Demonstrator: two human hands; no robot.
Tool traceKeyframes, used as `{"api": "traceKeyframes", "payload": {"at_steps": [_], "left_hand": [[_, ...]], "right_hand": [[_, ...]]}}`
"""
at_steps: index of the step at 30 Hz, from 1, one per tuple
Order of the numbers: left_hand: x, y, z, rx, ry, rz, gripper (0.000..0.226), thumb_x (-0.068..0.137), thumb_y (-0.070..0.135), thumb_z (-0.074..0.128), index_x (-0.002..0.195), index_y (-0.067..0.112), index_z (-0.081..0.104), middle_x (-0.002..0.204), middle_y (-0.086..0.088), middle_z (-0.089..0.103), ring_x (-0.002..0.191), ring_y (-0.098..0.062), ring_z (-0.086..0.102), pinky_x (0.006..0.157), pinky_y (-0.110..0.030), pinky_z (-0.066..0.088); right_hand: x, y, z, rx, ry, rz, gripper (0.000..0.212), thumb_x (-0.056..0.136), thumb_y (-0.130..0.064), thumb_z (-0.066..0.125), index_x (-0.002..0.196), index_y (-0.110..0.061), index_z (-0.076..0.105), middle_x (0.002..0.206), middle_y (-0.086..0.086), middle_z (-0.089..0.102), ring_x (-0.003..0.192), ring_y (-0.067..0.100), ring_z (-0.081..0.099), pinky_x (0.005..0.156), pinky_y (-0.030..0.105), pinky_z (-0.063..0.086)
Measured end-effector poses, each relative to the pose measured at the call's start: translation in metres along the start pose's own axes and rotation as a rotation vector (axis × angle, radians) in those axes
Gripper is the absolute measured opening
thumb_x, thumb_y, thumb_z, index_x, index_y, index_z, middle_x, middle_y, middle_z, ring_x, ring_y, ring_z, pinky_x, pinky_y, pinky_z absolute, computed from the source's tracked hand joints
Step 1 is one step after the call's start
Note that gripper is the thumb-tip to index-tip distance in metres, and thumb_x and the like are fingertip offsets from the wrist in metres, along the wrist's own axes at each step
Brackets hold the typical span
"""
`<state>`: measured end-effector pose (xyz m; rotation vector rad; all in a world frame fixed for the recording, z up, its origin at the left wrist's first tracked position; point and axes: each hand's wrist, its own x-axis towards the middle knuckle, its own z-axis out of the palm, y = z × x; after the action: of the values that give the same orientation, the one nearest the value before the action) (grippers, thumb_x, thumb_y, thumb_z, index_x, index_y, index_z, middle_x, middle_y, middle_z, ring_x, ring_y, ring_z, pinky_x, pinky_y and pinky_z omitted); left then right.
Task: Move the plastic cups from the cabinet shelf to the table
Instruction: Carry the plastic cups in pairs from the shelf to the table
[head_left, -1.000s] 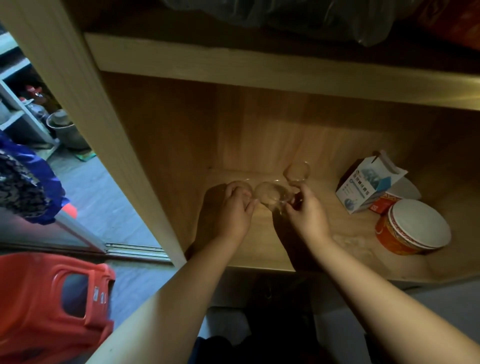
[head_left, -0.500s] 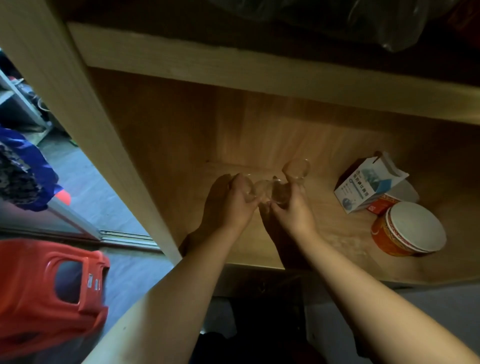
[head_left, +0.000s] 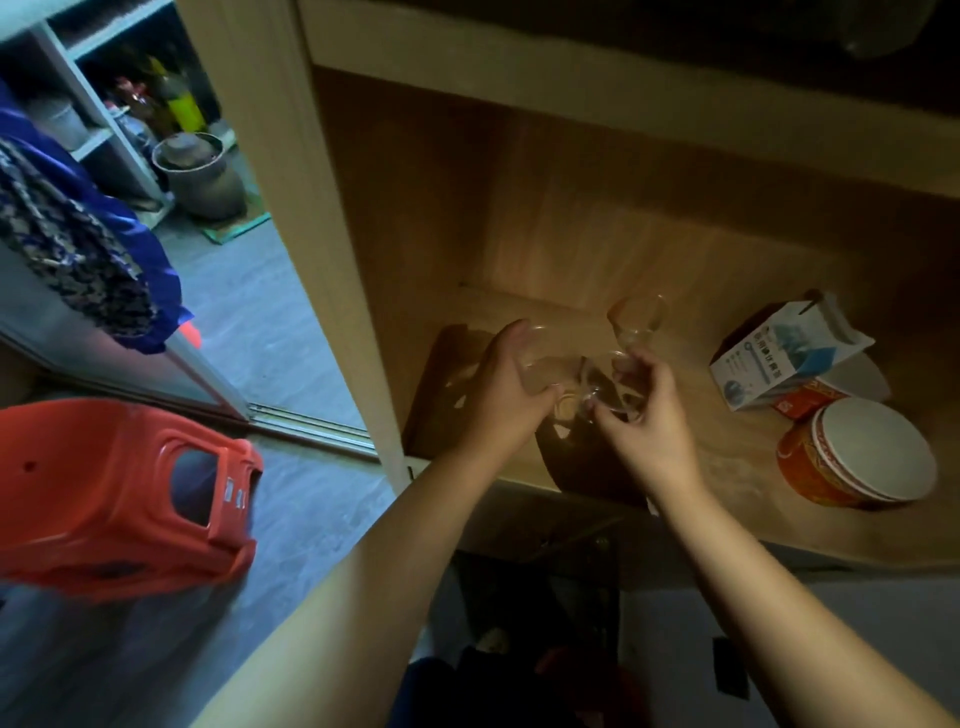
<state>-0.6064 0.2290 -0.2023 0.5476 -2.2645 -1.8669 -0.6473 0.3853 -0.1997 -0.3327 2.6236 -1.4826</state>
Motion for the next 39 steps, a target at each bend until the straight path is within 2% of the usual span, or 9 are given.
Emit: {"api": "traceKeyframes", "payload": {"at_steps": [7, 11, 13, 16, 19, 23, 29, 33, 39], "left_hand": [[-0.057, 0.009, -0.033, 0.062, -0.086, 0.092, 0.077, 0.076, 0.020, 0.074, 0.137, 0.037, 0.030, 0.137, 0.013, 0.045, 0.119, -0.002, 0.043, 0.078, -0.009, 0.036], [-0.104, 0.012, -0.070, 0.156, -0.079, 0.217, 0.075, 0.073, 0.022, 0.077, 0.136, 0.026, 0.036, 0.134, 0.006, 0.050, 0.119, -0.006, 0.048, 0.093, -0.021, 0.041], [-0.130, 0.011, -0.100, 0.158, -0.046, 0.239, 0.072, 0.071, 0.022, 0.078, 0.132, 0.023, 0.040, 0.128, 0.004, 0.054, 0.115, -0.008, 0.052, 0.093, -0.024, 0.044], [-0.174, 0.002, -0.160, 0.159, 0.009, 0.272, 0.070, 0.071, 0.018, 0.077, 0.131, 0.023, 0.042, 0.122, 0.005, 0.055, 0.109, -0.002, 0.053, 0.091, -0.024, 0.046], [-0.216, -0.011, -0.229, 0.199, 0.133, 0.253, 0.071, 0.072, 0.017, 0.077, 0.133, 0.020, 0.040, 0.120, 0.003, 0.056, 0.108, -0.004, 0.054, 0.089, -0.022, 0.045], [-0.274, -0.027, -0.318, 0.216, 0.313, 0.197, 0.073, 0.071, 0.015, 0.078, 0.134, 0.018, 0.039, 0.120, 0.004, 0.054, 0.109, -0.007, 0.054, 0.092, -0.022, 0.043], [-0.360, -0.042, -0.428, 0.243, 0.652, 0.148, 0.073, 0.069, 0.008, 0.078, 0.132, 0.019, 0.042, 0.118, 0.006, 0.053, 0.105, -0.001, 0.052, 0.090, -0.009, 0.039], [-0.423, -0.057, -0.487, 0.180, 0.888, 0.085, 0.074, 0.072, 0.006, 0.076, 0.134, 0.020, 0.039, 0.125, 0.003, 0.053, 0.115, -0.006, 0.051, 0.099, -0.028, 0.044], [-0.498, -0.087, -0.554, 0.190, 1.172, -0.055, 0.074, 0.075, 0.013, 0.076, 0.137, 0.024, 0.037, 0.130, 0.009, 0.051, 0.120, -0.001, 0.047, 0.102, -0.029, 0.041]], "right_hand": [[-0.058, -0.029, -0.001, 0.014, 0.014, -0.068, 0.073, 0.079, -0.017, 0.073, 0.139, -0.028, 0.033, 0.134, -0.010, 0.049, 0.119, -0.001, 0.046, 0.086, 0.007, 0.039], [-0.107, -0.055, 0.013, 0.034, 0.027, -0.088, 0.074, 0.078, -0.017, 0.075, 0.139, -0.025, 0.034, 0.135, -0.006, 0.049, 0.122, 0.004, 0.047, 0.093, 0.016, 0.042], [-0.138, -0.070, 0.031, 0.083, 0.029, -0.099, 0.073, 0.078, -0.017, 0.075, 0.139, -0.026, 0.034, 0.132, -0.007, 0.050, 0.120, 0.004, 0.048, 0.090, 0.012, 0.044], [-0.183, -0.100, 0.074, 0.187, -0.015, -0.135, 0.066, 0.079, -0.015, 0.075, 0.132, -0.028, 0.039, 0.127, -0.004, 0.055, 0.116, 0.005, 0.054, 0.087, 0.020, 0.049], [-0.216, -0.134, 0.128, 0.232, -0.055, -0.220, 0.062, 0.077, -0.006, 0.075, 0.127, -0.023, 0.043, 0.119, 0.001, 0.059, 0.111, 0.007, 0.059, 0.089, 0.017, 0.045], [-0.257, -0.185, 0.199, 0.200, -0.206, -0.358, 0.066, 0.077, -0.010, 0.076, 0.133, -0.015, 0.041, 0.121, 0.003, 0.056, 0.116, 0.010, 0.054, 0.100, 0.027, 0.042], [-0.314, -0.268, 0.303, 0.283, -0.439, -0.527, 0.064, 0.074, -0.012, 0.077, 0.126, -0.024, 0.042, 0.114, -0.004, 0.058, 0.111, 0.001, 0.054, 0.091, 0.019, 0.042], [-0.344, -0.312, 0.370, 0.317, -0.646, -0.633, 0.062, 0.075, -0.007, 0.076, 0.124, -0.025, 0.045, 0.114, -0.011, 0.060, 0.104, -0.006, 0.056, 0.083, 0.008, 0.040], [-0.400, -0.361, 0.468, 0.316, -0.941, -0.731, 0.061, 0.077, -0.019, 0.076, 0.126, -0.031, 0.043, 0.120, -0.009, 0.059, 0.111, 0.011, 0.059, 0.091, 0.044, 0.051]]}}
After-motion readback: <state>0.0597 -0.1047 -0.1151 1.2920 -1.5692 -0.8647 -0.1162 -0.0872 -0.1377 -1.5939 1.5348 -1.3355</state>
